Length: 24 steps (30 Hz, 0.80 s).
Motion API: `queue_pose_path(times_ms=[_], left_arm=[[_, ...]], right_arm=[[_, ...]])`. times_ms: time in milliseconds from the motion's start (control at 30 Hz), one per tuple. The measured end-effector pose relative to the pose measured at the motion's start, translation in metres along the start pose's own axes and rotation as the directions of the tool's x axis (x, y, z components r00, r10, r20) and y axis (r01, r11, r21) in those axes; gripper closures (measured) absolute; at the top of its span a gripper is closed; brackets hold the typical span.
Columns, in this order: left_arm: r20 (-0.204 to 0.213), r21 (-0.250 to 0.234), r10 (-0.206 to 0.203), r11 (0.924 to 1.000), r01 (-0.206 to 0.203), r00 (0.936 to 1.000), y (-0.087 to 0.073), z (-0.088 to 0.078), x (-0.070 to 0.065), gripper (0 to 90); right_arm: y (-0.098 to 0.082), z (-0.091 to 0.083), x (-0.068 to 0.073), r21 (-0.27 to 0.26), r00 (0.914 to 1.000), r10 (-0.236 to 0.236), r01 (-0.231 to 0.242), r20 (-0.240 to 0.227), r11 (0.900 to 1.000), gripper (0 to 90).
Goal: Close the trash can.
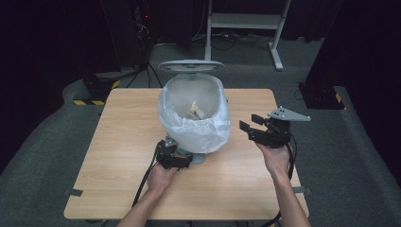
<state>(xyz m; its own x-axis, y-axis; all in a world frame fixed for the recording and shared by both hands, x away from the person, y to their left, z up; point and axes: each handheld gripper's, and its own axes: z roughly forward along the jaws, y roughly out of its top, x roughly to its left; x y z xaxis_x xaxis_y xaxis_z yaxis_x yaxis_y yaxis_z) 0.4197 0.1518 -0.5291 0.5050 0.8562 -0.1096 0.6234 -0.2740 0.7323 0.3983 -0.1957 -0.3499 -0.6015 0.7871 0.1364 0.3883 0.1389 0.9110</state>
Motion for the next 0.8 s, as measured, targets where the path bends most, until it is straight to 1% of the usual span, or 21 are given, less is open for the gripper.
queue_pose_path(times_ms=[100,367,567,800], left_arm=[[0.0,0.0,0.0,1.0,0.0,1.0,0.0,0.0,0.0,0.6],[-0.001,-0.003,-0.005,1.0,0.005,1.0,0.0,0.0,0.0,0.6],[-0.001,-0.003,-0.007,1.0,0.007,1.0,0.0,0.0,0.0,0.6],[-0.002,-0.004,-0.007,1.0,0.007,1.0,0.0,0.0,0.0,0.6]], right_arm=[[-0.007,0.003,-0.003,0.009,0.9999,0.011,-0.011,0.0,1.0,41.3],[-0.02,0.001,-0.006,-0.006,0.9994,0.035,-0.035,-0.002,0.999,41.2],[-0.033,0.003,-0.008,-0.003,0.9982,0.06,-0.06,-0.006,0.998,41.1],[-0.048,0.006,-0.009,0.002,0.9976,0.069,-0.069,0.008,0.998,40.8]])
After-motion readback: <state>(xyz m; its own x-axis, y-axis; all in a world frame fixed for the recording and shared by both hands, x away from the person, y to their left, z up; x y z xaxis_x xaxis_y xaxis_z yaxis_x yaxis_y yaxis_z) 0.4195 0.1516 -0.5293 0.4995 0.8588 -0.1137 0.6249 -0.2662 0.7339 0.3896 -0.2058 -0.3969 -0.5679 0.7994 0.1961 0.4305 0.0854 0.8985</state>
